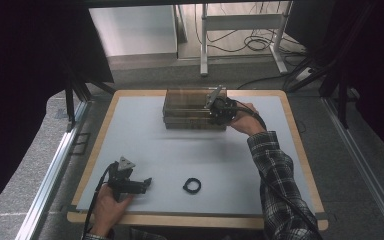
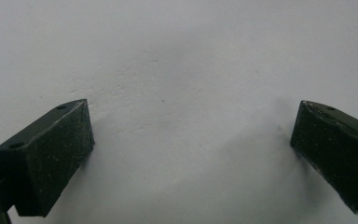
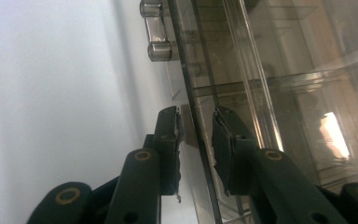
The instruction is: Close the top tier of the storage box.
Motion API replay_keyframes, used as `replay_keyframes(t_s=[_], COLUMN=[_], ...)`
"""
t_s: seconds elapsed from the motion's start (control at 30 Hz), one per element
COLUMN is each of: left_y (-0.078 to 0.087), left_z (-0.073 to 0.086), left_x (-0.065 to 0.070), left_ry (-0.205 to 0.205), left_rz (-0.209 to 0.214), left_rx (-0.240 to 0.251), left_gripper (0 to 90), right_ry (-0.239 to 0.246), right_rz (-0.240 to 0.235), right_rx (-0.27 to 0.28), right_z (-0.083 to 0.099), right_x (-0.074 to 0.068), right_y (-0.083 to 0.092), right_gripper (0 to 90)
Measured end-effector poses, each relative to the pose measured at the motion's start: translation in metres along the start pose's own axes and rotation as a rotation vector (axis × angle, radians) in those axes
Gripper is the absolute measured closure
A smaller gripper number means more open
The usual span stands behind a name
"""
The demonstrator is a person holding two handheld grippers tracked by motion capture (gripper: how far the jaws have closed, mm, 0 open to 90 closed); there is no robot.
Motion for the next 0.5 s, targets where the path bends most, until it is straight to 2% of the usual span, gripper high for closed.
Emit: replay_keyframes(t_s=[0.37, 0.5], left_y=[0.0000, 0.0000], left_z=[0.0000, 0.0000], left_x=[0.0000, 0.0000], left_ry=[0.000, 0.000], left_rz=[0.000, 0.000], left_rx=[0.000, 0.000], left_gripper=[0.0, 0.0], right_ry=[0.040, 0.045], right_rz=[-0.068, -0.078], right_rx=[0.006, 0.005], right_z=[0.0020, 0.0014], right_x=[0.0044, 0.0054], right_y=[-0.0006, -0.0004], right_gripper=[80.8, 81.7])
Point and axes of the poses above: each handheld gripper's, and its own axes: y roughly backward along the jaws, z roughly out of its underside, x roughly to its right, the point moved 2 cm from there along -y, roughly forward along the jaws, and after that the axes turned 5 degrees about x, right-handed, at the moved point
